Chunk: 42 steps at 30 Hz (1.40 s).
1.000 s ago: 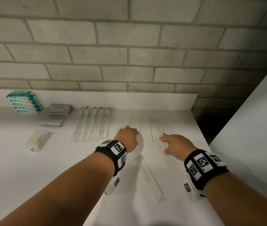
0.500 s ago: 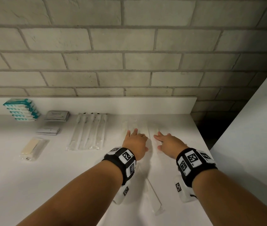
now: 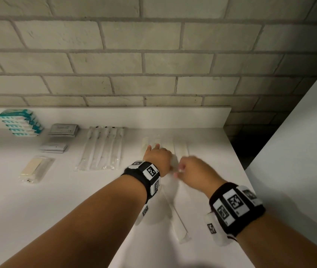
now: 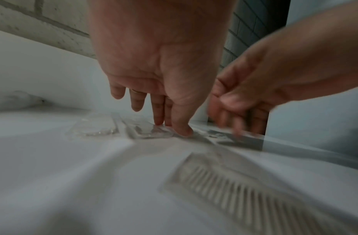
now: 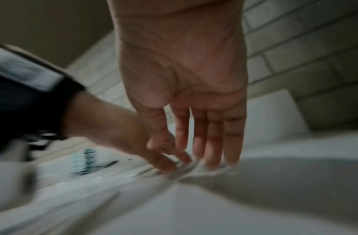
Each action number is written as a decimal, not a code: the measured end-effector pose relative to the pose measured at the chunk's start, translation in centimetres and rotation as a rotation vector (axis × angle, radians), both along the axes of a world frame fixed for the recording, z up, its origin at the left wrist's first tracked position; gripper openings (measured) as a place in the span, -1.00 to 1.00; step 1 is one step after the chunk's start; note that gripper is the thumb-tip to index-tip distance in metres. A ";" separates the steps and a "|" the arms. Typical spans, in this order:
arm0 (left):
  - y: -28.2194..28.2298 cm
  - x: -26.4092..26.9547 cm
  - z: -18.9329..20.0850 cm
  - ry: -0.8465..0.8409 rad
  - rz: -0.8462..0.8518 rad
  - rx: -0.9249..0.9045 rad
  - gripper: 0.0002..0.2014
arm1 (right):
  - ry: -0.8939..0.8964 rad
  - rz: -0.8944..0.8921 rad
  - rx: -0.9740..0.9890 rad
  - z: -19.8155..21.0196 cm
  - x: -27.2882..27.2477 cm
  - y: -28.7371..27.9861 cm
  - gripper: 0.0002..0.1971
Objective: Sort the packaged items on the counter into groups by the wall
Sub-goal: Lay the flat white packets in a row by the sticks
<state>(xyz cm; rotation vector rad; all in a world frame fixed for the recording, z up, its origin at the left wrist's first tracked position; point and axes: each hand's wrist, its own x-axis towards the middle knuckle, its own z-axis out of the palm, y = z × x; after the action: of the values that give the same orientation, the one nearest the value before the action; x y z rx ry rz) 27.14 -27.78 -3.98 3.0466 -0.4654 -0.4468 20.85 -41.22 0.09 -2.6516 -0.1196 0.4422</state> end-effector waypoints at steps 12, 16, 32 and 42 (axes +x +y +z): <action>-0.3 -0.6 0.7 0.046 0.048 -0.038 -0.44 | 0.615 -0.111 -0.331 -0.1 -2.0 -2.3 -0.78; -0.2 -0.5 0.5 0.030 0.062 -0.069 -0.45 | 0.659 -0.408 -0.218 -0.6 -0.3 -5.3 -0.76; 0.3 -0.6 -1.0 -0.001 0.081 -0.202 -0.45 | 0.065 0.078 -0.235 -2.0 3.1 -7.4 -0.38; 0.4 -0.1 -1.0 0.027 0.083 -0.278 -0.46 | 0.040 0.091 -0.077 -2.3 6.1 -7.4 -0.39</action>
<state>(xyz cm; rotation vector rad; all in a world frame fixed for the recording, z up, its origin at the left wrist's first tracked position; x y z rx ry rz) 27.02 -27.39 -5.03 2.7767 -0.3642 -0.3834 26.93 -48.64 -2.17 -2.7185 -0.2160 0.5396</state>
